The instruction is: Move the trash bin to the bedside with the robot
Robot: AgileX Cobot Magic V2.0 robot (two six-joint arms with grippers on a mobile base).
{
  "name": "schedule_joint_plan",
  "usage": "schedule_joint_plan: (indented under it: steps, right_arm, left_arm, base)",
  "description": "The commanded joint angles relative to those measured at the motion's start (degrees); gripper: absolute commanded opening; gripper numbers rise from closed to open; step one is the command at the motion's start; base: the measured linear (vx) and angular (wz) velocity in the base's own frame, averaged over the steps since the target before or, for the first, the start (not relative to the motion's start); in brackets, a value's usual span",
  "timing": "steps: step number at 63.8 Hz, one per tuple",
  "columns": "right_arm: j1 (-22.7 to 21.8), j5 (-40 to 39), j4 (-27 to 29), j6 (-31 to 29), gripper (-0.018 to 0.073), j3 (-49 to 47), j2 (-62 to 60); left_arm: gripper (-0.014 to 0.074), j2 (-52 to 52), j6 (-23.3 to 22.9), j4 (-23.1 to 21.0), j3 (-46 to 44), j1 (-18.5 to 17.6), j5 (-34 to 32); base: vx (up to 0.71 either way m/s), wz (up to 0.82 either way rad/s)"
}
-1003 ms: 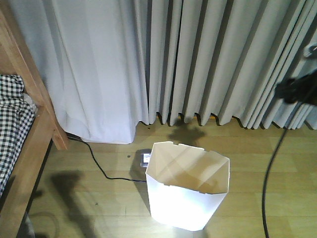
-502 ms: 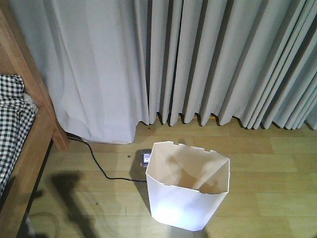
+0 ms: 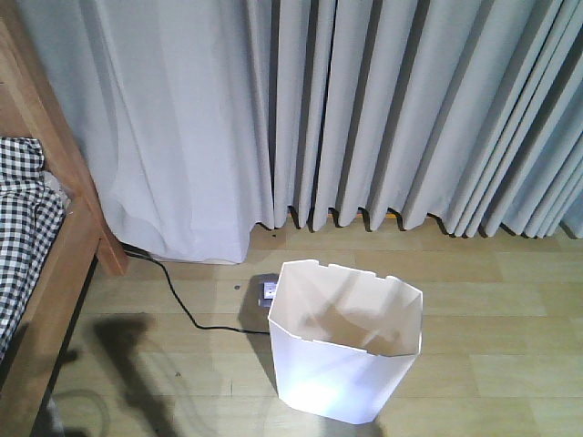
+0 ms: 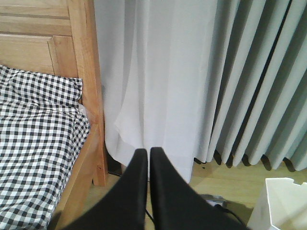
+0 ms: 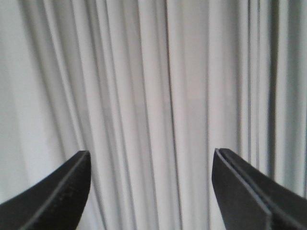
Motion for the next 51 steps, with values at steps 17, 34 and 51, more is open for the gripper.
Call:
schedule_joint_plan:
  steps: [17, 34, 51]
  right_arm:
    - [1.92, -0.38, 0.50, -0.45, 0.0215, -1.60, 0.54]
    - [1.92, -0.35, 0.70, -0.25, -0.0010, -1.60, 0.54]
    - [1.92, -0.35, 0.70, -0.25, -0.0009, -1.60, 0.54]
  left_arm:
    - [-0.0006, -0.81, -0.25, -0.13, 0.19, -0.17, -3.76]
    - [-0.0006, -0.81, -0.25, -0.13, 0.19, -0.17, -3.76]
    - [-0.0006, -0.81, -0.25, -0.13, 0.19, -0.17, -3.76]
  base:
    - [0.00, 0.00]
    - [0.00, 0.00]
    - [0.00, 0.00]
